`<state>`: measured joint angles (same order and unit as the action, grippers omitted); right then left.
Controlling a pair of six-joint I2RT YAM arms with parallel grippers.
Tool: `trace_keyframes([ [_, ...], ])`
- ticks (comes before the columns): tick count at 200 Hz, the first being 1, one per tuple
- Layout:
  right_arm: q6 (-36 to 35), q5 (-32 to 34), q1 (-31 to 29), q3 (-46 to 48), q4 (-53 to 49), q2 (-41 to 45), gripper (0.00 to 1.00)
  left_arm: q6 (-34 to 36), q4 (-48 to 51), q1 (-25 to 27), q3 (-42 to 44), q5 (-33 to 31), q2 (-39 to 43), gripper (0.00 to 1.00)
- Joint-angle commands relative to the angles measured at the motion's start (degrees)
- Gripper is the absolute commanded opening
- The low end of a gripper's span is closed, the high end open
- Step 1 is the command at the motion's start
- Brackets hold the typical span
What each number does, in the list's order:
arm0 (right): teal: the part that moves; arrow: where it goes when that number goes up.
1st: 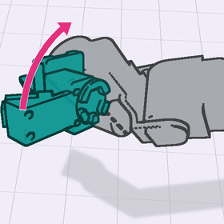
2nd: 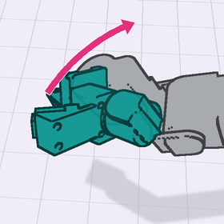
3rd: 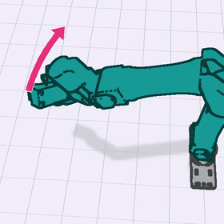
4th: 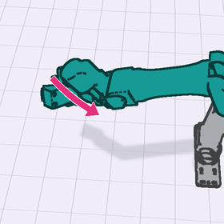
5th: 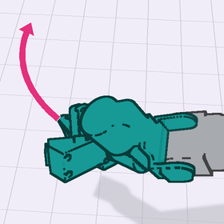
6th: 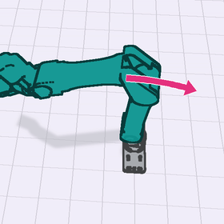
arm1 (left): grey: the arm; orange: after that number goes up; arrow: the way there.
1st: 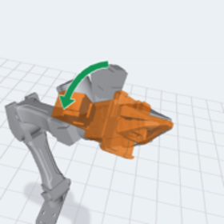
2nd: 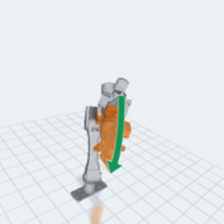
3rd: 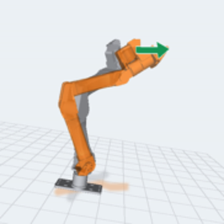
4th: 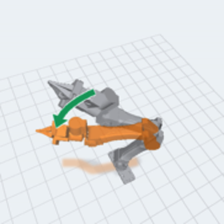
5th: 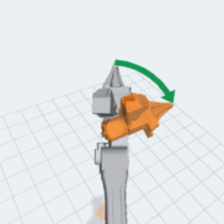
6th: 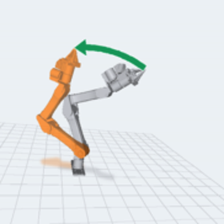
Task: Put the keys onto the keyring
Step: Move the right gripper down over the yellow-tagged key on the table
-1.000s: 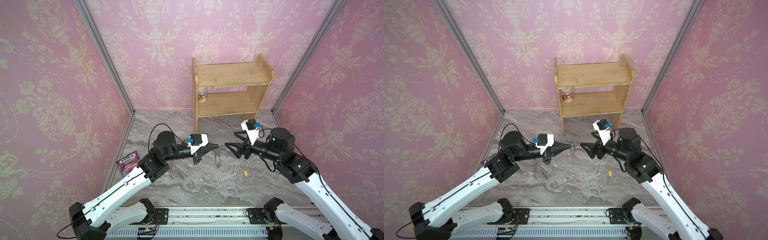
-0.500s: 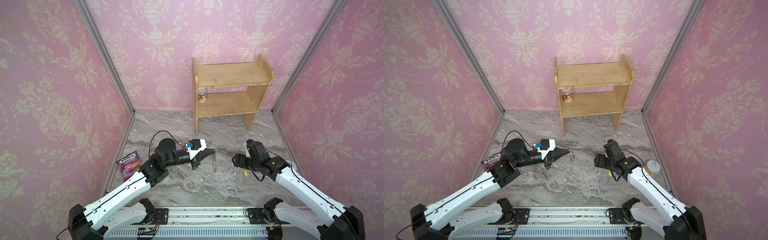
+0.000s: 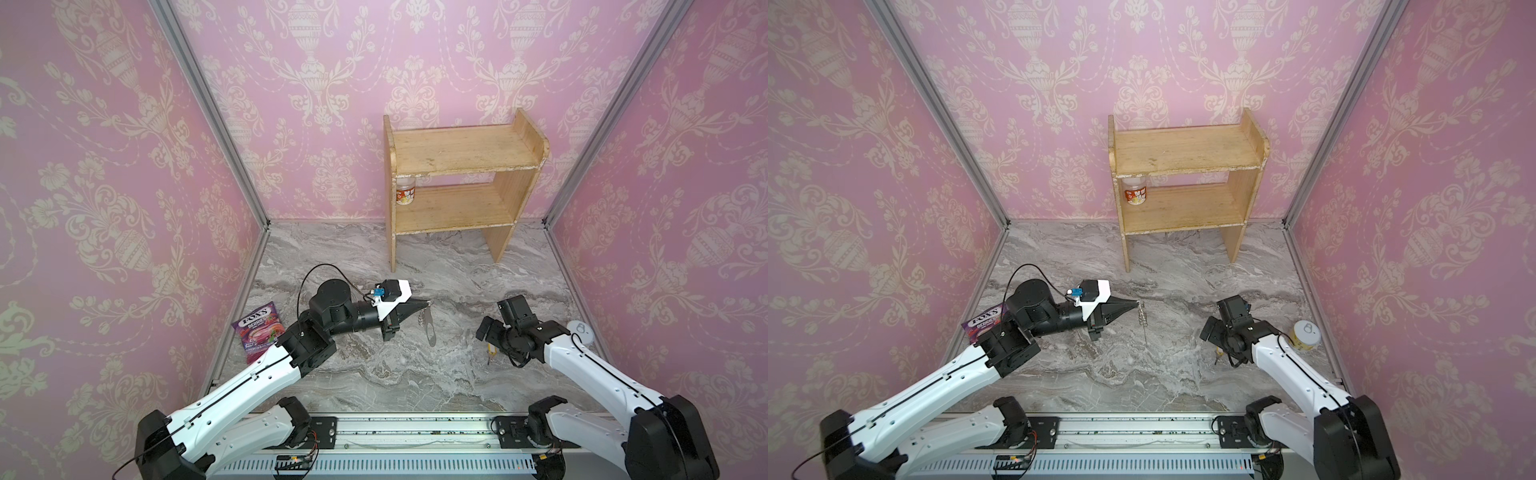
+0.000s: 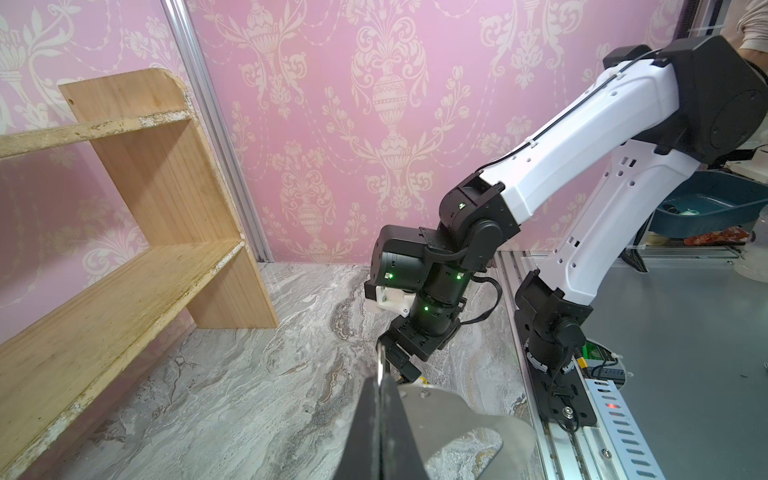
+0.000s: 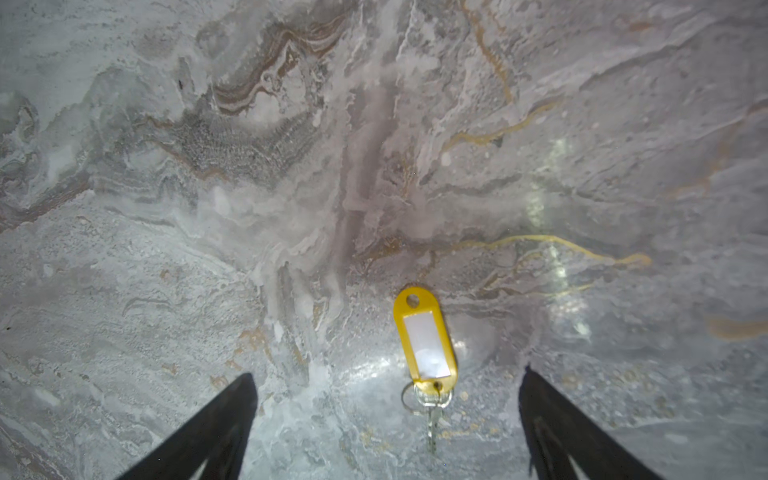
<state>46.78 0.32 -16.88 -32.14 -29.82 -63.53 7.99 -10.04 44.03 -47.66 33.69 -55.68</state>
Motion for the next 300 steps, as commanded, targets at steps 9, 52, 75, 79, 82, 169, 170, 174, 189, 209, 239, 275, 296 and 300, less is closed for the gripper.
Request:
trace_keyframes([
  [9, 1.6, -5.5, 0.3, 2.3, 4.2, -2.1, 0.99, -0.8, 1.0, -0.4, -0.6, -1.2, 0.9, 0.00],
  [52, 4.6, -9.2, 0.0, 6.6, 7.7, -3.8, 0.97, -1.6, -0.3, -0.4, -0.6, -1.1, 0.2, 0.00],
  [75, 5.7, -9.8, -0.9, 7.5, 9.6, -3.5, 0.97, -1.8, -0.7, -0.4, -0.9, -0.8, -0.4, 0.00],
  [79, 5.7, -10.1, -1.0, 7.4, 9.7, -3.7, 0.97, -1.7, -0.6, -0.4, -0.9, -0.8, -0.5, 0.00],
  [82, 5.8, -10.3, -1.2, 7.3, 9.8, -3.9, 0.97, -1.7, -0.6, -0.4, -1.0, -0.8, -0.5, 0.00],
  [169, 8.3, -7.1, -8.3, 4.7, 7.1, -3.4, 0.97, -1.9, 0.3, -0.4, -2.3, -0.6, -0.7, 0.00],
  [170, 8.2, -6.9, -8.3, 4.6, 6.9, -3.2, 0.97, -1.9, 0.3, -0.4, -2.3, -0.6, -0.7, 0.00],
  [174, 7.8, -6.2, -8.3, 4.3, 6.0, -2.5, 0.97, -1.9, 0.3, -0.4, -2.3, -0.6, -0.7, 0.00],
  [189, 5.7, -3.7, -8.2, 2.9, 2.5, 0.0, 0.99, -2.1, 0.4, -0.4, -2.3, -0.6, -0.7, 0.00],
  [209, 2.8, -1.6, -8.2, 1.1, -1.0, 1.3, 1.00, -2.0, 0.5, -0.4, -2.4, -0.5, -0.7, 0.00],
  [239, 1.3, -3.8, -7.9, 1.9, 0.6, -1.0, 1.00, -2.3, 0.0, -0.4, -2.4, -0.5, -0.9, 0.00],
  [275, 3.0, -8.9, -8.3, 3.6, 3.8, -3.2, 0.98, -2.3, 0.4, -0.4, -2.7, -0.5, -0.7, 0.00],
  [296, 3.7, -11.3, -8.9, 4.5, 4.6, -2.8, 0.97, -1.8, 0.9, -0.4, -2.7, -0.7, -0.3, 0.00],
  [300, 3.9, -11.8, -9.1, 4.6, 4.8, -2.8, 0.97, -1.8, 0.9, -0.4, -2.7, -0.7, -0.3, 0.00],
])
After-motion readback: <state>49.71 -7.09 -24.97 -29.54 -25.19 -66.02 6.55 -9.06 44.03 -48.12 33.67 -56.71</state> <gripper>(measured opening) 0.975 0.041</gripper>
